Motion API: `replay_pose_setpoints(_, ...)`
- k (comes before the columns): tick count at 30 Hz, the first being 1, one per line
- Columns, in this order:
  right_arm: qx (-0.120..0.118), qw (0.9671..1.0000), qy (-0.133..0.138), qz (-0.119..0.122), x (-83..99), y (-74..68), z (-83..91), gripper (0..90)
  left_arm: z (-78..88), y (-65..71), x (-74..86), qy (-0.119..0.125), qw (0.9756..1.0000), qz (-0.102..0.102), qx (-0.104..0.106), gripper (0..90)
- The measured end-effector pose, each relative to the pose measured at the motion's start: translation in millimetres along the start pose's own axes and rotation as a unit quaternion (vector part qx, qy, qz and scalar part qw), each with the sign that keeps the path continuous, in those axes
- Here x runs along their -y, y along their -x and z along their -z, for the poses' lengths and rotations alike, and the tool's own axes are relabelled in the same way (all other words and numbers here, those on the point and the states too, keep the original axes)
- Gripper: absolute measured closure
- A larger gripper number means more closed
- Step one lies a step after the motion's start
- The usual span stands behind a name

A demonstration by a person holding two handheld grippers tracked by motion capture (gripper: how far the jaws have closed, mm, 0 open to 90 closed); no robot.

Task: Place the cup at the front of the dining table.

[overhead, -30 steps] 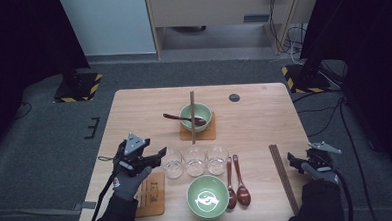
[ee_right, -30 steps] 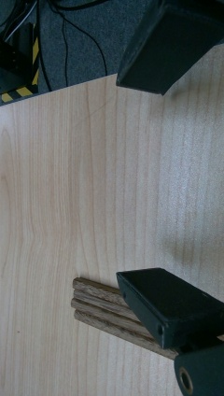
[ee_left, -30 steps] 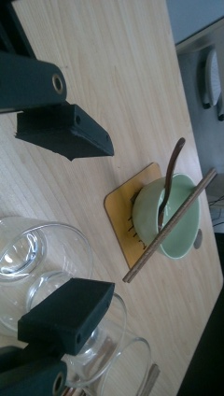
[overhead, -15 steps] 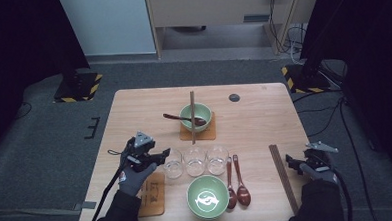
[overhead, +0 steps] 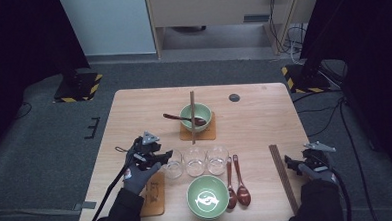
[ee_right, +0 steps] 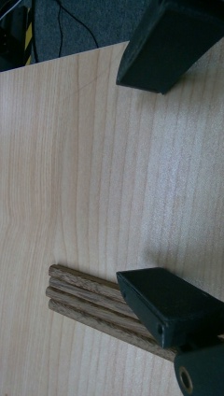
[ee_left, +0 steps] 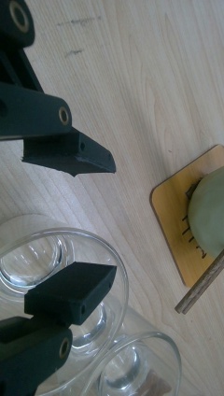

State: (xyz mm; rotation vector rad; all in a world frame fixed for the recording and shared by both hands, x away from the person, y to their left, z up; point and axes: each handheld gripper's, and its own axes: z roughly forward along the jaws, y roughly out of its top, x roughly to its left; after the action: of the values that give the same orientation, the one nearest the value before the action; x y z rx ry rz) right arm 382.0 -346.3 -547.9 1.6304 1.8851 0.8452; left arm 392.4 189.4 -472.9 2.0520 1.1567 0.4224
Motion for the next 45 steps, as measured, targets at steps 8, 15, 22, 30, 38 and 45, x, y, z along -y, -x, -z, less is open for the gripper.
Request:
replay_pose_setpoints(8, -0.002, 0.9999, -0.003, 0.011, -0.2, -1.9, -0.6, 6.3, -3.7, -1.0, -0.1, -0.013, 0.9999, 0.003, 0.01, 48.0)
replay_pose_setpoints(15, -0.001, 0.9999, -0.003, 0.012, -0.2, -2.0, -0.7, 6.1, -6.2, -0.4, 0.3, -0.024, 0.9995, 0.005, 0.018, 55.0)
replay_pose_setpoints(22, -0.001, 0.9999, -0.003, 0.011, -0.2, -2.1, -0.7, 5.7, -8.2, 0.7, 1.1, -0.033, 0.9991, 0.003, 0.025, 62.2)
replay_pose_setpoints(30, -0.001, 0.9999, -0.003, 0.012, -0.3, -2.0, -0.9, 5.4, -10.6, 1.3, 1.0, -0.04, 0.9987, 0.005, 0.03, 67.6)
replay_pose_setpoints(38, -0.002, 0.9999, -0.004, 0.012, -0.3, -2.0, -0.9, 5.2, -15.2, 1.3, 1.8, -0.067, 0.9975, -0.001, 0.025, 74.3)
replay_pose_setpoints(45, -0.003, 0.9999, -0.004, 0.012, -0.3, -2.0, -1.0, 5.1, -15.4, 2.6, -1.3, -0.075, 0.997, -0.007, 0.017, 76.6)
